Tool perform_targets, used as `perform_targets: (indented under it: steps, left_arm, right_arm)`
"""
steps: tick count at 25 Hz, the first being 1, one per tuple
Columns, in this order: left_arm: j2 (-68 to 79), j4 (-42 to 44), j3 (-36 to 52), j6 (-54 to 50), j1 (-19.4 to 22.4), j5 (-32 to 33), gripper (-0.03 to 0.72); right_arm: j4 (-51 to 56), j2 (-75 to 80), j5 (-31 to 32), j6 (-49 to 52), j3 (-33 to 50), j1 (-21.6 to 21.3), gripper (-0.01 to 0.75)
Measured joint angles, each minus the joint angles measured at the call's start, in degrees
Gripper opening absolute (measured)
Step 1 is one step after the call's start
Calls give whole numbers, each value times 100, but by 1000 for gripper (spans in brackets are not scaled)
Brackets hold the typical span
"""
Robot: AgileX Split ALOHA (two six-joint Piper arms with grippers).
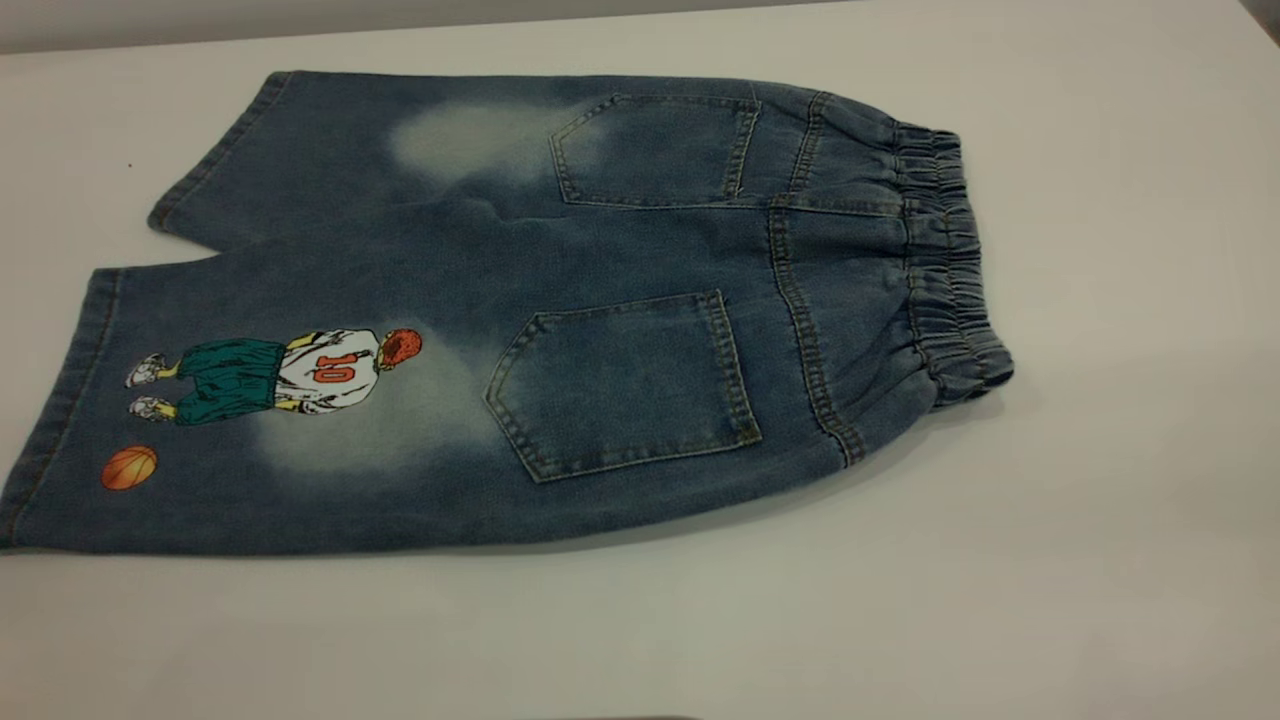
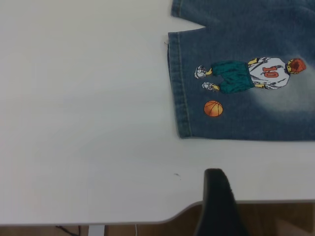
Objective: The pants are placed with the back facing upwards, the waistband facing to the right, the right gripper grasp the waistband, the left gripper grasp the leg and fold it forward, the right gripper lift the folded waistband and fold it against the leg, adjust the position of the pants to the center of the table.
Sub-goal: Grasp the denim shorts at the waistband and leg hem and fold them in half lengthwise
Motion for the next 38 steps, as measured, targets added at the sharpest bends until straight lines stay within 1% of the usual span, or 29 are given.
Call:
perform_targets:
  steps: [14, 17, 19, 22, 25, 29, 34, 38]
  left_arm:
    - [0, 0, 0, 0, 0, 0, 421]
    - [61, 0, -40, 0, 0, -6, 421]
    - [327, 0, -163, 0, 0, -80, 421]
    - [1040, -116, -432, 256, 0, -255, 421]
    - [1943, -402, -694, 708, 0, -590, 421]
    - [3045, -625, -780, 1207, 0, -1249, 428]
    - [4538, -673, -784, 1426, 0, -1783, 488]
    - [5526, -868, -784, 1468, 0, -2335, 502]
  right_arm:
    - [0, 6, 0, 0, 0, 0, 426]
    - [317, 235, -68, 0, -18, 0, 426]
    - [678, 574, -261, -27, -36, 0, 428]
    - [1262, 1276, -776, -268, -66, 0, 457]
    - [1882, 2219, -1208, -698, -66, 0, 524]
    - [2648, 3622, -1830, -1388, -66, 0, 601]
    - [3586, 5410, -2379, -2192, -66, 0, 613]
    - [4519, 6647, -2888, -2899, -66, 0, 613]
